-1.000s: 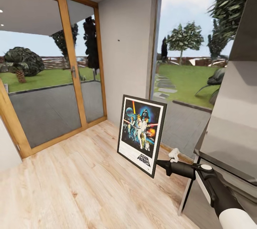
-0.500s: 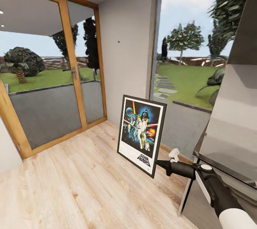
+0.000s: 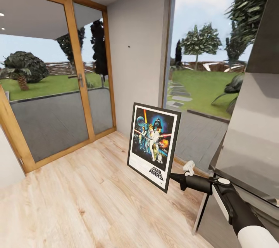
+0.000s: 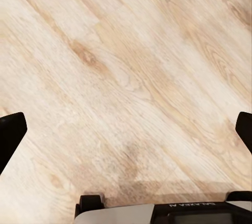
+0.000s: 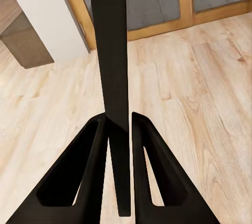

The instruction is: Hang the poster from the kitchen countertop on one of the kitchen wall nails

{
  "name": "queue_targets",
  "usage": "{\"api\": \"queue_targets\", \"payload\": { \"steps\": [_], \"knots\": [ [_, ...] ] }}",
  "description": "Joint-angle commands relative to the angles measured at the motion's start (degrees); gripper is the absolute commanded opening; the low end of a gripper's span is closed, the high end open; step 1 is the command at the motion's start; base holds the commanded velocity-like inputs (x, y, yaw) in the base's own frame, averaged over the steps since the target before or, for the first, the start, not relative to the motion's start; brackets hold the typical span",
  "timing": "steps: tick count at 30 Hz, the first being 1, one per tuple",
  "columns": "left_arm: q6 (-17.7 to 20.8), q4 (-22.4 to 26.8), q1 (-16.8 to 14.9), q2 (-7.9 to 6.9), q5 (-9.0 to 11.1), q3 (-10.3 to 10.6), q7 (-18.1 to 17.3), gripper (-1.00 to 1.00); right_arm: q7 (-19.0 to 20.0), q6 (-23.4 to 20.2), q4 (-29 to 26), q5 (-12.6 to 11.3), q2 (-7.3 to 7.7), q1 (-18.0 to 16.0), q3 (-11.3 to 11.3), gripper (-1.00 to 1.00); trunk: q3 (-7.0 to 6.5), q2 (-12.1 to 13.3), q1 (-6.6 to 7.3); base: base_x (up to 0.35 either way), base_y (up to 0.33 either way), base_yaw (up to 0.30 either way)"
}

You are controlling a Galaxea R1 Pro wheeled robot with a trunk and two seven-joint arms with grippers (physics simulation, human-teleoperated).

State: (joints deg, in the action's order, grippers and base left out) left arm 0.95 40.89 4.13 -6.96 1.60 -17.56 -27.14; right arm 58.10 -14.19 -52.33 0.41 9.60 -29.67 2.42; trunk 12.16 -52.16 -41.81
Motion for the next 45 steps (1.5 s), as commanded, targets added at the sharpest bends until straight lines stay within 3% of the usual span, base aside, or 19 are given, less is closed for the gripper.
{"api": "queue_targets", "payload": {
  "steps": [1,45],
  "knots": [
    [0.1,0.1,0.0,0.01,0.2,-0.1,-0.3,1.00,0.3,-0.6,-0.1,-0.1,-0.02,0.0,0.1,-1.00,-0.12,0.4,0.21,0.000,0.000,0.000],
    [0.0,0.1,0.0,0.01,0.2,-0.2,-0.3,1.00,0.3,-0.6,0.2,-0.1,-0.02,0.0,0.1,-1.00,-8.02,18.0,9.88,0.000,0.000,0.000]
  ]
}}
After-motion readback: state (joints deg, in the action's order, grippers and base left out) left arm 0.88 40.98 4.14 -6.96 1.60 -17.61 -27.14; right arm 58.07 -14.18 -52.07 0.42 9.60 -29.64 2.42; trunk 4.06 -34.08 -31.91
